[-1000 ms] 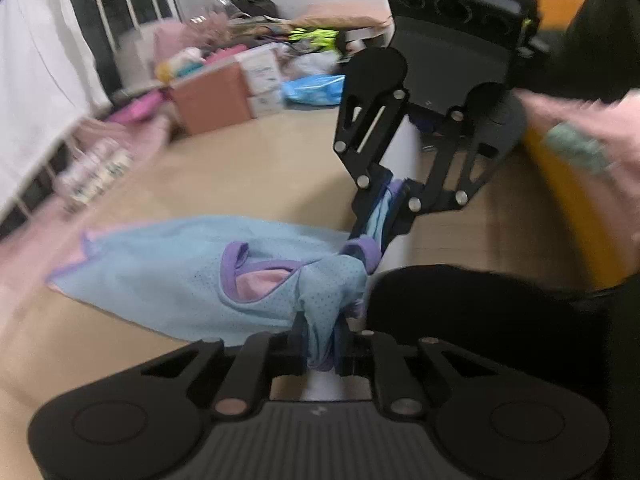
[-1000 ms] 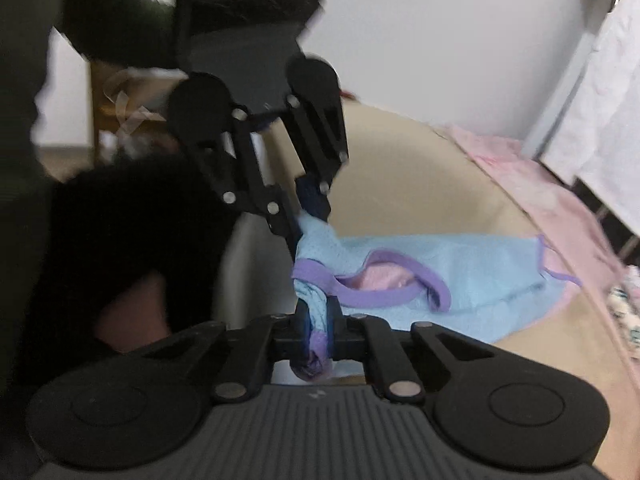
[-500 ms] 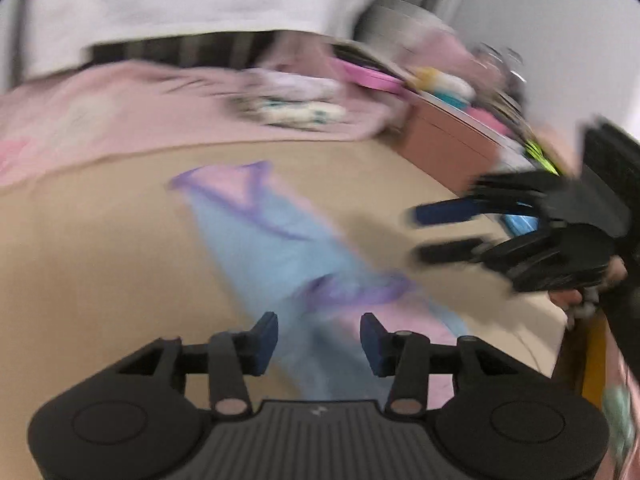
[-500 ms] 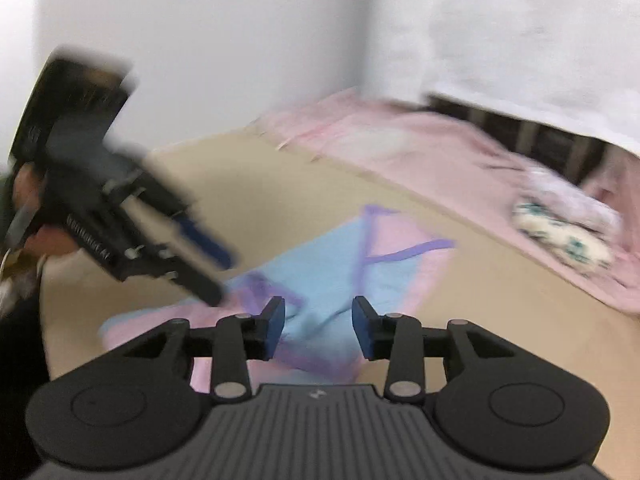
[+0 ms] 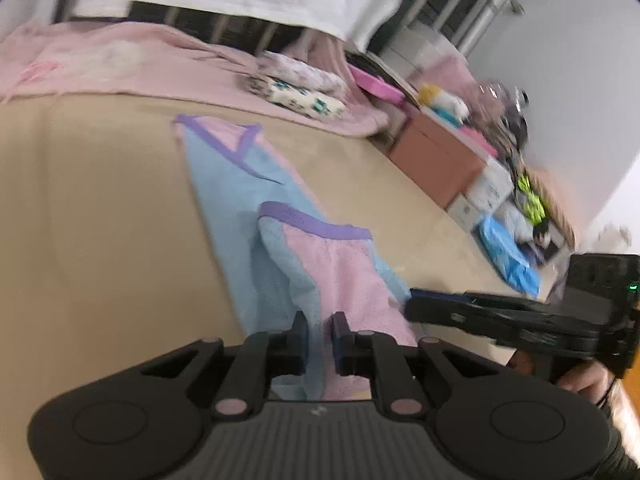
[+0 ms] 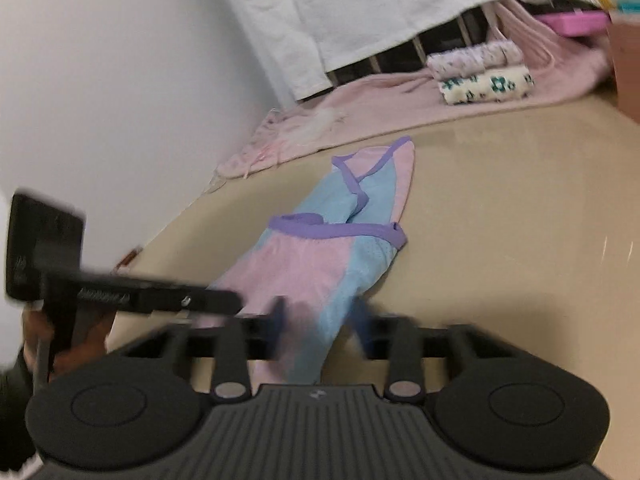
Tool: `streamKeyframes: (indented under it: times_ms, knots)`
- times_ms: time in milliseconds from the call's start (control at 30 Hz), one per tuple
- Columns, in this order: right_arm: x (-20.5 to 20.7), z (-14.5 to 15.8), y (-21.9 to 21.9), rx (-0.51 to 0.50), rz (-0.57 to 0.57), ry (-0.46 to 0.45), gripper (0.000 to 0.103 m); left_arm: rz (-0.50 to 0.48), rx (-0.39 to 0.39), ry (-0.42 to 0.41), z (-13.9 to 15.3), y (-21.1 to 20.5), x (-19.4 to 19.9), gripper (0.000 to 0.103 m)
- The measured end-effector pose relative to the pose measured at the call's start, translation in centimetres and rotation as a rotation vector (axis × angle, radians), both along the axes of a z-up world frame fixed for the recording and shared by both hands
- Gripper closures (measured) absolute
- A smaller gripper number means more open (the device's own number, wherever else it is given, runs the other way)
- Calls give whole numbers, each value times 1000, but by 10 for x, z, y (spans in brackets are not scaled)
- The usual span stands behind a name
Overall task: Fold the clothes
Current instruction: 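Fold the garment end over toward the purple-trimmed neck with both grippers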
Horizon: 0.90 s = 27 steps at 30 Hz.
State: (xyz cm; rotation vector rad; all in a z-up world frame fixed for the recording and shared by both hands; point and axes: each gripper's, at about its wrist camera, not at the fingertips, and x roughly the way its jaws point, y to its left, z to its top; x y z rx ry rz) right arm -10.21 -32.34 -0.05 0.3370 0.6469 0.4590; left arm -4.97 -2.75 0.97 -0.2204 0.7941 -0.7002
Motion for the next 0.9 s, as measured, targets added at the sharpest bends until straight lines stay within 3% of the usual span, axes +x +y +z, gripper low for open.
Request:
streamKeyframes:
  times_ms: [233, 300, 333, 367, 467, 533, 567, 600, 667, 800, 900]
  knots:
    - [-23, -3, 30, -32, 57, 50, 101, 72, -34, 49, -9, 40, -40, 89]
    - [-36, -1, 36, -47, 61, 42, 98, 78, -50, 53, -5, 52, -44, 66]
    - [-40, 2, 36, -44, 52, 33, 97, 80, -57, 46, -1, 54, -41, 60]
    - [-40, 5, 33, -27, 36, 24, 93, 84, -63, 36, 2, 55, -36, 54]
    - [-32, 12, 24, 26, -32, -4, 52, 77, -63, 12, 9, 48, -13, 55]
    - [-15, 12, 24, 54, -58, 0, 51, 54, -44, 24, 7, 33, 4, 63]
    - [-7, 10, 27, 66, -59, 15, 51, 47, -33, 27, 6, 26, 10, 80]
    - [2, 7, 30, 76, -55, 31, 65, 49, -27, 23, 4, 22, 12, 97]
    - [12, 4, 34, 81, -68, 64, 100, 63, -32, 13, 3, 19, 11, 99]
    - [1, 19, 46, 88, -4, -33, 101, 77, -113, -58, 17, 33, -7, 100]
    - [8, 20, 52, 67, -6, -34, 101, 119, -75, -56, 14, 36, 5, 100]
